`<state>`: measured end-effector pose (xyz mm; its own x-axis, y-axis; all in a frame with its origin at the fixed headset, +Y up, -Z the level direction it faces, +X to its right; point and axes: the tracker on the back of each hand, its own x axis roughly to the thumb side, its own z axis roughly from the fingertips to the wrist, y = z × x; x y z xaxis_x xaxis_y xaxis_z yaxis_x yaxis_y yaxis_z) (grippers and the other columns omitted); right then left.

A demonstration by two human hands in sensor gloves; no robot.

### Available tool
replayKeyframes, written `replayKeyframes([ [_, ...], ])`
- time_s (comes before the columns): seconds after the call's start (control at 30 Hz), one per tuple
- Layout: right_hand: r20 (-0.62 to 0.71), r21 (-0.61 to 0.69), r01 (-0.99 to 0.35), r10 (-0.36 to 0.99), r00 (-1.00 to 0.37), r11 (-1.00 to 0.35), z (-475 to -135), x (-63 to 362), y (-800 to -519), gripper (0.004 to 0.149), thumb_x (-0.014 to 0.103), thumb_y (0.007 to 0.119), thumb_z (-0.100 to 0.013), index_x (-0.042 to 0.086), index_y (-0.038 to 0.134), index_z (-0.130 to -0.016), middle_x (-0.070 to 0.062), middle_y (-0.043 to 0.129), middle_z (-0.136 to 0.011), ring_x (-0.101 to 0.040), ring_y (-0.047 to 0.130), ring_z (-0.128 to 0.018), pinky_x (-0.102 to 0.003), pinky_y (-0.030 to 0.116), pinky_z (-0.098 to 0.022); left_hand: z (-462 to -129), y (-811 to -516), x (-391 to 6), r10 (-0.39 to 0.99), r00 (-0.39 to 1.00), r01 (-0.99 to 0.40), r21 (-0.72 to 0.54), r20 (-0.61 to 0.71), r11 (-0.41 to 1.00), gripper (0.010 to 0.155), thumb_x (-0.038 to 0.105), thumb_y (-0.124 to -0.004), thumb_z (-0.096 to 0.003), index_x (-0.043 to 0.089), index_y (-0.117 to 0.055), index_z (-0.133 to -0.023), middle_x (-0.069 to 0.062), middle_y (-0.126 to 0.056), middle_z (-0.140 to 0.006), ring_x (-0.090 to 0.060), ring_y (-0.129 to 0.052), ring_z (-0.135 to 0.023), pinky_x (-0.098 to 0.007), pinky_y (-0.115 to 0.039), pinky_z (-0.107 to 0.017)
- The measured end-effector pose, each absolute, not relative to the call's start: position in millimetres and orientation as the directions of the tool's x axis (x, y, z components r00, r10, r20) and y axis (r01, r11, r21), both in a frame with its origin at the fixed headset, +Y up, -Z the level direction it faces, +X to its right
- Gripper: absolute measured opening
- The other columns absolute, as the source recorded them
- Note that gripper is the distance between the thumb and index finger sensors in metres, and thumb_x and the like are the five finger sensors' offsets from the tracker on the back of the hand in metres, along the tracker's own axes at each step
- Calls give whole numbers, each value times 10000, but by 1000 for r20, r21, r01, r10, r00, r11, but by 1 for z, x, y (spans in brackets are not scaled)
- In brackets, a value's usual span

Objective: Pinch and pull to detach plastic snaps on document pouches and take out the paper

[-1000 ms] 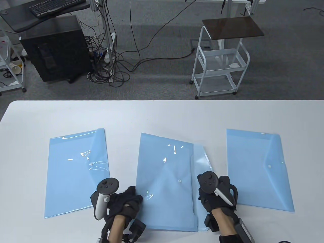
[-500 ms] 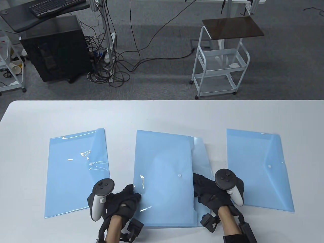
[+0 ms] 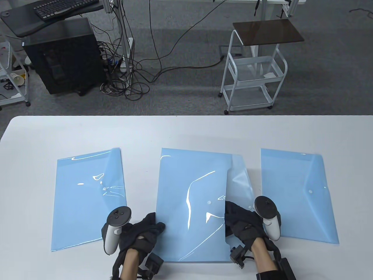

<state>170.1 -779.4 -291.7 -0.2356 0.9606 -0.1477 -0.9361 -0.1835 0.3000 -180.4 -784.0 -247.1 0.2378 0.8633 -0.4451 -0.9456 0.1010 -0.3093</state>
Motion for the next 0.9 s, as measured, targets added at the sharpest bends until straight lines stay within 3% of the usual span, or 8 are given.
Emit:
replayKeyframes([
  [0.1,-94,240,-918,934,-345,-316,-288,164,-770,520,185,868,-507,-12,722,-966,-159,1021,-719,-309,1084,-416,-443,943,-256,-246,-782,-180,846,285,-945,-281,-450,169,480,243,-727,-565,165,-586,-1017,-63,-867,-924,-297,-1021,-691,-413,-915,-479],
  [0.3,-69,49,-821,818,-571,-569,-282,167,-754,518,177,873,-493,-23,740,-951,-156,1029,-690,-299,1078,-371,-440,936,-220,-245,-779,-188,859,242,-962,-229,-452,150,469,239,-729,-563,183,-605,-1012,-49,-884,-908,-271,-1041,-654,-387,-929,-452],
  [0.67,-207,81,-841,817,-539,-534,-290,213,-722,545,113,853,-493,-26,693,-995,-203,987,-764,-336,1053,-437,-468,923,-268,-243,-772,-207,868,215,-974,-160,-447,159,457,217,-711,-554,193,-615,-1000,-57,-895,-872,-250,-1044,-583,-362,-925,-411],
  [0.9,-234,-5,-842,819,-523,-539,-295,266,-695,536,97,852,-489,5,707,-997,-218,971,-794,-347,1042,-458,-481,914,-284,-242,-772,-219,867,190,-981,-123,-461,149,455,211,-712,-552,189,-620,-997,-68,-898,-864,-258,-1043,-568,-369,-922,-404],
])
